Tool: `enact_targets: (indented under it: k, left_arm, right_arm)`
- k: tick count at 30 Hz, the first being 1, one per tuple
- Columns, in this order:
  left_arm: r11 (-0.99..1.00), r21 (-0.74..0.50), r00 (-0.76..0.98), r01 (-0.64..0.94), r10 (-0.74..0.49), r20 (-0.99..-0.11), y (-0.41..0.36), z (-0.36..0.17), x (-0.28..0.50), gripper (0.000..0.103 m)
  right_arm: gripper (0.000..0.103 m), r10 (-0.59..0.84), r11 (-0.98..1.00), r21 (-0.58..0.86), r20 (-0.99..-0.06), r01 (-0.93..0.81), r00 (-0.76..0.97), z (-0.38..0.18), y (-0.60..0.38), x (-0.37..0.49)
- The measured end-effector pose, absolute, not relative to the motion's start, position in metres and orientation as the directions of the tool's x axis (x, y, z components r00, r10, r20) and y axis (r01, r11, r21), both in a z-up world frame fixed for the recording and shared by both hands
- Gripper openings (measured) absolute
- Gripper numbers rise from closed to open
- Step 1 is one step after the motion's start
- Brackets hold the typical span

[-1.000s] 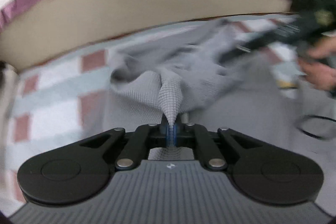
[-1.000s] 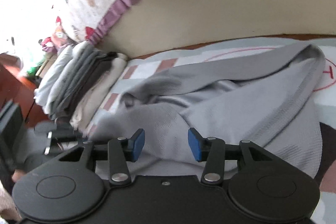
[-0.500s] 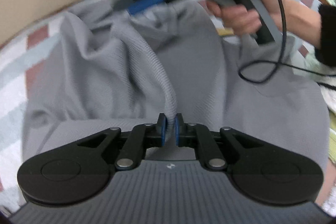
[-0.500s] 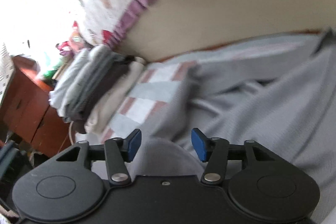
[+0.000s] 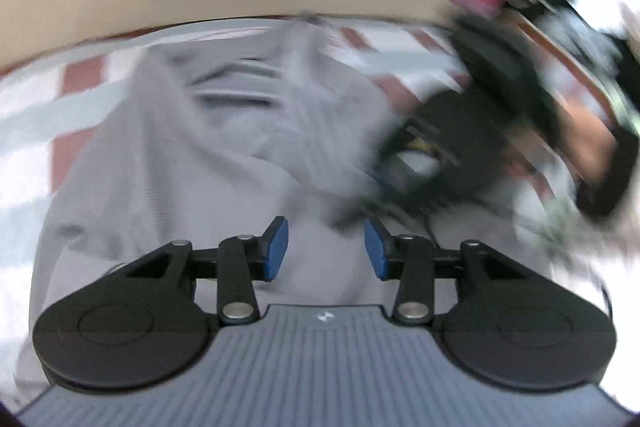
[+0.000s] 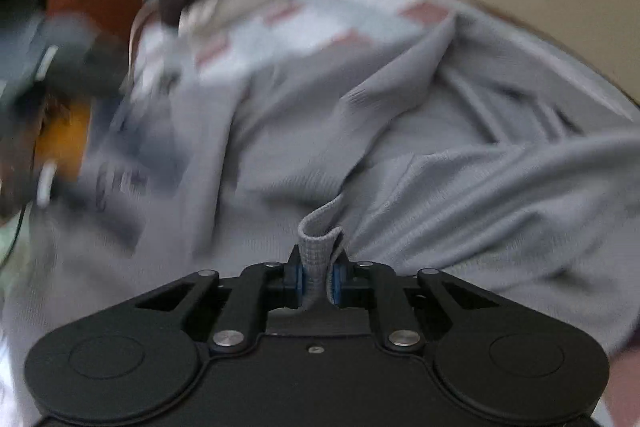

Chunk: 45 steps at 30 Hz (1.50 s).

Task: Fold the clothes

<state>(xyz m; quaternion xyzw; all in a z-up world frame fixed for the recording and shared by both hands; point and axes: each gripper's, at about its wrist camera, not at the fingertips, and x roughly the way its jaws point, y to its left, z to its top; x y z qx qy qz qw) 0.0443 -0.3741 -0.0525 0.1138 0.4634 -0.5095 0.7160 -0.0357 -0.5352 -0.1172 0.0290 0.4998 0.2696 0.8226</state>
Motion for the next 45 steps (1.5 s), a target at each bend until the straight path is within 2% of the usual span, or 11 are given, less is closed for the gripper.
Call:
enact_targets:
  k: [8, 10, 11, 17, 19, 23, 28, 34, 35, 37, 45]
  left_arm:
    - [0.365, -0.077, 0.102, 0.928, -0.446, -0.889, -0.419, -0.109, 0.031, 0.043]
    - [0.378, -0.056, 0.111, 0.924, -0.406, -0.907, -0.422, -0.121, 0.036, 0.009]
    - [0.381, -0.027, 0.144, 0.924, -0.414, -0.899, -0.418, -0.115, 0.036, 0.004]
    - [0.643, -0.044, 0.410, 0.765, -0.539, -0.736, -0.365, -0.049, 0.075, 0.004]
    - [0.683, -0.159, 0.387, 0.713, -0.572, -0.723, -0.346, -0.049, 0.094, 0.008]
    - [0.746, -0.043, 0.379, 0.664, -0.385, -0.841, -0.346, -0.085, 0.102, 0.025]
    - [0.693, -0.228, 0.258, 0.684, -0.523, -0.813, -0.337, -0.088, 0.093, 0.049]
    - [0.656, -0.084, 0.309, 0.750, -0.459, -0.833, -0.357, -0.104, 0.087, 0.058]
    - [0.640, -0.085, 0.301, 0.764, -0.470, -0.830, -0.360, -0.104, 0.089, 0.055]
    - [0.606, -0.087, 0.285, 0.791, -0.491, -0.823, -0.365, -0.106, 0.092, 0.004]
    - [0.848, 0.056, 0.699, 0.527, -0.395, -0.597, -0.328, 0.019, 0.175, 0.004]
  right_arm:
    - [0.019, 0.440, 0.870, 0.338, -0.861, -0.360, 0.256, -0.118, -0.537, -0.046]
    - [0.021, 0.467, 0.857, 0.365, -0.849, -0.364, 0.246, -0.120, -0.541, -0.046]
    - [0.022, 0.476, 0.853, 0.374, -0.844, -0.365, 0.246, -0.121, -0.543, -0.046]
    - [0.020, 0.489, 0.841, 0.388, -0.842, -0.376, 0.226, -0.129, -0.546, -0.046]
    - [0.020, 0.483, 0.843, 0.382, -0.848, -0.379, 0.218, -0.129, -0.545, -0.045]
    - [0.020, 0.483, 0.848, 0.390, -0.848, -0.360, 0.218, -0.130, -0.550, -0.047]
    - [0.028, 0.487, 0.859, 0.389, -0.820, -0.333, 0.301, -0.109, -0.570, -0.051]
    - [0.041, 0.580, 0.812, 0.523, -0.676, -0.260, 0.454, -0.092, -0.589, -0.039]
    - [0.041, 0.565, 0.821, 0.519, -0.682, -0.237, 0.465, -0.093, -0.591, -0.037]
    - [0.041, 0.509, 0.852, 0.495, -0.703, -0.172, 0.497, -0.094, -0.603, -0.038]
    - [0.041, 0.199, 0.794, 0.541, -0.663, 0.278, 0.722, -0.094, -0.709, -0.071]
